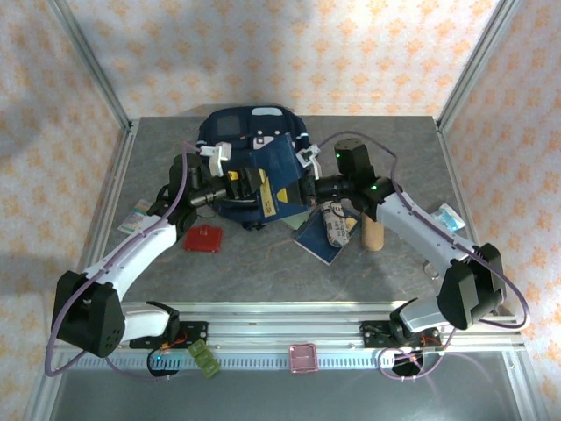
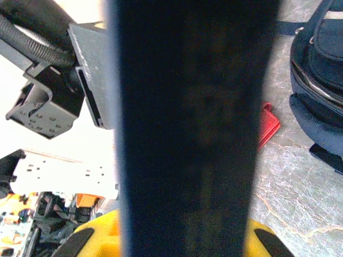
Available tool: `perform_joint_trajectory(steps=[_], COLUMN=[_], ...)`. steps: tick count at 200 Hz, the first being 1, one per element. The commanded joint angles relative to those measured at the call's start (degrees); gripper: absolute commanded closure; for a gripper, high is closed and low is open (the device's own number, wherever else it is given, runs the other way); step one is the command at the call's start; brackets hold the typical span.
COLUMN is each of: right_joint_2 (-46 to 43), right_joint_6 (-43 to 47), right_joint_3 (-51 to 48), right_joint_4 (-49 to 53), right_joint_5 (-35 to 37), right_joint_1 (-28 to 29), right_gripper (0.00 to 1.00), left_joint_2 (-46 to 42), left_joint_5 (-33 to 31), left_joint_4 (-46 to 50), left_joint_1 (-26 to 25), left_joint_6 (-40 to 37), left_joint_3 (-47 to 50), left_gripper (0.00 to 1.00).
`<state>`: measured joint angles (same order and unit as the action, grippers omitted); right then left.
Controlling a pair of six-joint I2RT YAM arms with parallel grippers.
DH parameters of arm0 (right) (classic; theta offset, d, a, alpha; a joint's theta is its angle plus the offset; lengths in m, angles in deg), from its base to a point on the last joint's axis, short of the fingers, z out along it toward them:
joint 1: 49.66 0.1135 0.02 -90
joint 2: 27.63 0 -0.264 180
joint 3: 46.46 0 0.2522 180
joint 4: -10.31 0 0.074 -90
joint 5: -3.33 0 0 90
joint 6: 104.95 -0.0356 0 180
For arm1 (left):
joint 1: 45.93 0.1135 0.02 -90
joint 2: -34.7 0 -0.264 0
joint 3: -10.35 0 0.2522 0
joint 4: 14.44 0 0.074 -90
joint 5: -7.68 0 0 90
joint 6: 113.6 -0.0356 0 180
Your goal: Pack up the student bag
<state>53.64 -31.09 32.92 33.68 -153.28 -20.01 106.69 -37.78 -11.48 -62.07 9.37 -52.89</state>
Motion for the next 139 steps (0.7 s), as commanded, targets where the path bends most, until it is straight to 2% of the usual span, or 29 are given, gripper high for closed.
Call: perform_joint_trajectory(steps=[1, 18, 31, 45, 60, 76, 90, 108, 122, 139], right_joint_2=[1.3, 2.6, 2.9, 3.2, 3.4, 3.8, 4.4, 4.3, 3.1, 0.5], right_joint_6=[3.5, 3.2, 3.1, 2.5, 1.6, 0.7, 0.3, -1.1, -4.4, -10.3], right_joint_3=[2.6, 2.4, 2.6, 2.8, 3.0, 2.9, 3.2, 3.1, 1.3, -2.7], right_joint_4=[-1.9, -2.7, -3.2, -3.9, -4.6, -5.4, -5.4, -6.3, -10.4, -18.0], right_joint_5=[-5.2, -5.9, -6.1, -6.1, -6.0, -7.0, -7.1, -6.4, -5.2, -1.6], right_joint_1=[0.3, 0.3, 0.3, -0.1, -1.0, -2.2, -2.7, -3.0, -3.1, -3.2], right_gripper=[1.00, 1.00, 1.00, 1.00, 1.00, 1.00, 0.84, 0.62, 0.53, 0.46], left_joint_2=[-0.3, -0.2, -0.5, -0.5, -0.4, -0.2, 0.2, 0.8, 1.5, 2.0], left_joint_5=[8.3, 11.9, 12.7, 13.4, 14.7, 14.8, 14.9, 13.6, 11.5, 7.5], left_joint_4=[-9.9, -14.3, -14.1, -12.4, -11.5, -10.8, -12.7, -18.9, -24.6, -26.9], left_joint_1=[0.0, 0.0, 0.0, 0.1, 0.6, 1.4, 1.9, 2.1, 2.3, 2.7], left_joint_6=[2.4, 5.0, 4.8, 3.9, 3.9, 4.1, 5.8, 11.1, 15.5, 17.9], left_joint_3=[-0.8, 0.0, -0.1, -0.3, -0.2, 0.2, 1.0, 2.5, 3.4, 3.3], left_gripper=[0.14, 0.15, 0.19, 0.30, 0.57, 0.81, 1.00, 1.00, 1.00, 1.00])
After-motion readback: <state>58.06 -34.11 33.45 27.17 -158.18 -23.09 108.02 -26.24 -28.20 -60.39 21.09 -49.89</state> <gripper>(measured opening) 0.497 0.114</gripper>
